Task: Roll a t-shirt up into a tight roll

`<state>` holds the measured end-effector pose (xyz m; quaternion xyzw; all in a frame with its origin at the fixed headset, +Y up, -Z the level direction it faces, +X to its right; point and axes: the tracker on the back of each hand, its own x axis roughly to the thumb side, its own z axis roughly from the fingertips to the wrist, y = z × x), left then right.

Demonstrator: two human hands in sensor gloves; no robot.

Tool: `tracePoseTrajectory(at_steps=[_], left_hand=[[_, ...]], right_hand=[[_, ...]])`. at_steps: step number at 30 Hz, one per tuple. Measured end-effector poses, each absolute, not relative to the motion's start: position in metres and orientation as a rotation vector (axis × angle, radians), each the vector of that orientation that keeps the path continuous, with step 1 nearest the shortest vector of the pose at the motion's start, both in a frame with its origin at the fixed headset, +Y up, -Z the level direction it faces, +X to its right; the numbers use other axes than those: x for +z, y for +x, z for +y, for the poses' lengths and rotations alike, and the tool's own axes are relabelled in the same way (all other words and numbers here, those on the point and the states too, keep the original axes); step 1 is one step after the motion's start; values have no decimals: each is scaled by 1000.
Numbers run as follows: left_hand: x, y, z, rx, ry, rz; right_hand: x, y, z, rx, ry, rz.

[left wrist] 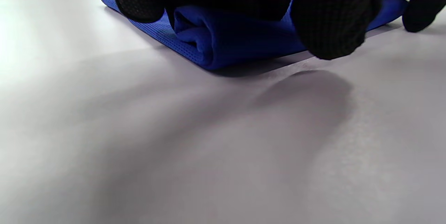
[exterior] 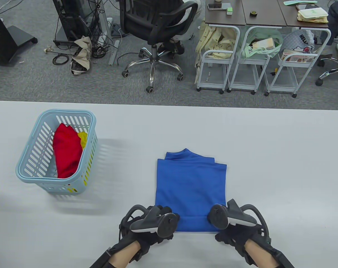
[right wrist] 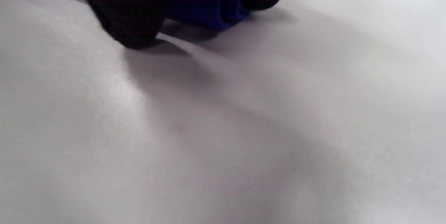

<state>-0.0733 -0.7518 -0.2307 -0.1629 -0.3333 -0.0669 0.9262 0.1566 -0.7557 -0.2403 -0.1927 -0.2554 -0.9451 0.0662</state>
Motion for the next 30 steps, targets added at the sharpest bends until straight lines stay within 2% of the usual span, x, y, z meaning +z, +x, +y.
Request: tracePoseTrajectory(at_steps=[4, 8, 10, 13, 15, 18, 22, 24, 27, 29, 30], left_hand=[[-231, -72, -753, -239, -280, -661], [-237, -77, -749, -164, -261, -650], [-244, -86, -745, -38, -300, -645], [-256, -107, -749, 251, -424, -586], [-262, -116, -751, 333, -442, -548], [-266, -119, -752, 225, -398, -492], [-262, -115, -747, -86, -235, -407], [-257, -112, -740, -138, -166, -405], [-243, -106, -726, -58, -86, -470], [-237, -94, -731, 100, -169, -631], [-236, -91, -735, 118, -208, -649]], right_hand=[[-245, 162, -754, -2930, -579, -739], [-249, 168, -746, -2994, -561, -712], [-252, 174, -744, -3048, -595, -787], [-252, 182, -750, -3152, -669, -1017], [-255, 183, -751, -3139, -578, -972], [-258, 184, -752, -3147, -386, -865], [-257, 184, -751, -3148, -295, -813], [-257, 184, -751, -3117, -247, -760], [-258, 186, -751, -3114, -210, -748], [-258, 186, -751, -3115, -204, -749], [-258, 186, -751, -3110, -199, -740]])
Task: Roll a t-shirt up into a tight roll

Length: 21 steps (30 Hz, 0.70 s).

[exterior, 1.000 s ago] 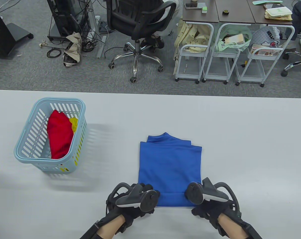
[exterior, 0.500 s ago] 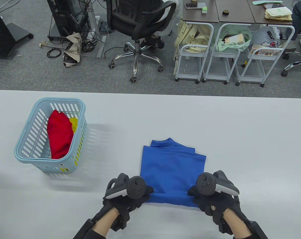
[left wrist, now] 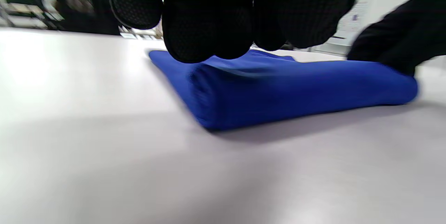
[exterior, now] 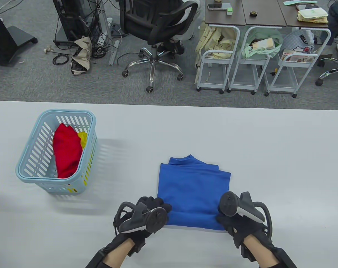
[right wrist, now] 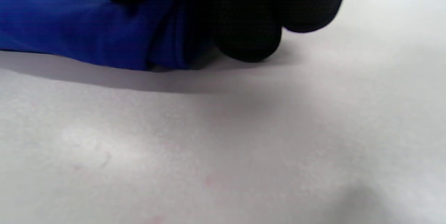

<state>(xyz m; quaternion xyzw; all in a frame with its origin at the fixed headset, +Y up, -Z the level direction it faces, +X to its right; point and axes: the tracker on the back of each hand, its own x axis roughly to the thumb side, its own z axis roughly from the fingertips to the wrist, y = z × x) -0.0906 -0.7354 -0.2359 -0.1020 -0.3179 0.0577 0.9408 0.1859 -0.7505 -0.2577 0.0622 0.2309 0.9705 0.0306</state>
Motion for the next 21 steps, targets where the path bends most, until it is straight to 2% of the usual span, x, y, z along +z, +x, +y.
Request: tracePoseTrajectory(at_steps=[2, 4, 6, 7, 9, 11, 14, 17, 21], left_hand=[[-235, -81, -748, 6, -285, -654], [-237, -77, -750, -100, -247, -664], [-237, -78, -751, -49, -277, -652], [-237, -78, -751, -37, -283, -650], [-239, -81, -752, -33, -289, -647], [-240, -82, -753, -25, -299, -641], [-239, -78, -753, -147, -274, -612], [-236, -75, -754, -243, -231, -611], [-242, -80, -755, -212, -223, -600]], right_hand=[[-257, 186, -747, 3035, 157, 678], [-254, 188, -736, 3134, 81, 561], [-249, 189, -723, 3184, 97, 444], [-248, 188, -719, 3153, 176, 432], [-245, 181, -718, 2966, 505, 531], [-241, 168, -728, 2940, 620, 589], [-237, 151, -750, 3156, 669, 741], [-242, 151, -752, 3144, 616, 708], [-247, 161, -749, 3073, 580, 711]])
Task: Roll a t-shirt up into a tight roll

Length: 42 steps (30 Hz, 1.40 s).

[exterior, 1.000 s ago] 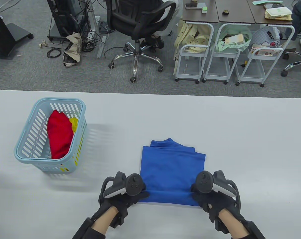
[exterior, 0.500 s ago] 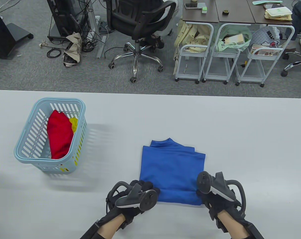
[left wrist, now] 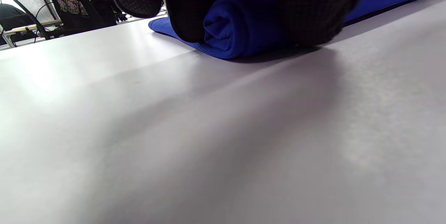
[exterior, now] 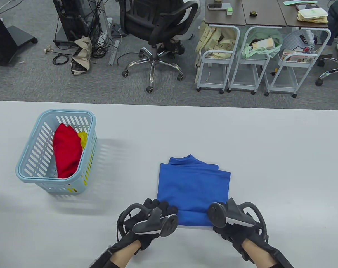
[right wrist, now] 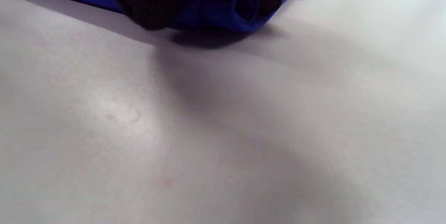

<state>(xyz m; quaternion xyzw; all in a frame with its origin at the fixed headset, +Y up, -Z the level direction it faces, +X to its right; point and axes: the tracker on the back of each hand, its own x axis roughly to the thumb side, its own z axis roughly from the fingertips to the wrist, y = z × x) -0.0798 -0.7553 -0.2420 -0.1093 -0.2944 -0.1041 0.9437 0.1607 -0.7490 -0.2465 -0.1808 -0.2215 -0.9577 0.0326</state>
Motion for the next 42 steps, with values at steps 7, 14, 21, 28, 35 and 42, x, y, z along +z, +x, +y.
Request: tracePoseTrajectory(at_steps=[7, 14, 21, 28, 35, 42], left_hand=[[-254, -106, -749, 288, -430, -563], [-253, -104, -745, -154, -220, -474], [-235, -92, -729, -46, -116, -594], [-230, -65, -750, -251, -236, -660], [-235, -73, -757, -207, -278, -639], [-242, -78, -753, -140, -268, -635]], right_hand=[[-255, 190, -745, -3178, -559, -925], [-258, 191, -752, -3119, -341, -829], [-259, 195, -751, -3106, -147, -739], [-250, 190, -730, -3028, -78, -480], [-240, 167, -732, -3034, -632, -624], [-247, 162, -747, -2965, -581, -689]])
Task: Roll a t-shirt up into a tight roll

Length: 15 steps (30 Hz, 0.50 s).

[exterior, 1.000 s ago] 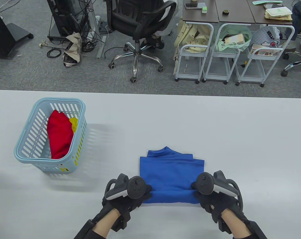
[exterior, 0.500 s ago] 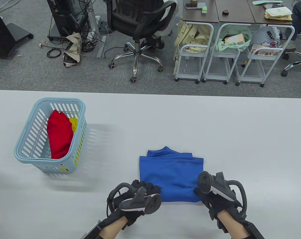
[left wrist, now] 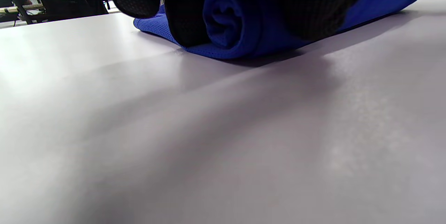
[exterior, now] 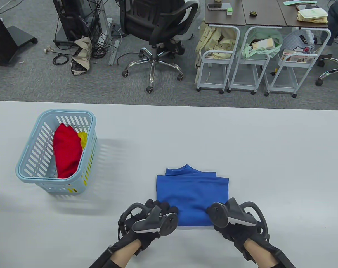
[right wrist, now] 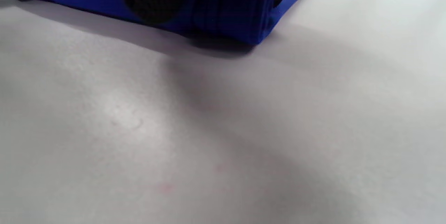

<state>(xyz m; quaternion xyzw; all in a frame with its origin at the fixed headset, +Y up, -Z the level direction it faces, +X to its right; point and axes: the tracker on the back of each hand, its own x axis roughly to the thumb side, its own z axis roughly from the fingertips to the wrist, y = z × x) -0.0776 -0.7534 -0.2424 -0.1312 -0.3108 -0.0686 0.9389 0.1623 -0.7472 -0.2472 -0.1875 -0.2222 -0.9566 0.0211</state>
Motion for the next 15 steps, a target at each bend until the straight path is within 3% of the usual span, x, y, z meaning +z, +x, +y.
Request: tracePoseTrajectory(at_steps=[6, 8, 12, 15], left_hand=[[-252, -97, -748, 202, -413, -596], [-256, -104, -750, 272, -432, -561], [-263, -111, -752, 200, -395, -498], [-262, -115, -747, -13, -282, -412]], right_hand=[[-255, 185, -750, -3178, -635, -970], [-256, 187, -752, -3188, -586, -978], [-257, 184, -753, -3170, -551, -946], [-256, 184, -753, -3162, -499, -907]])
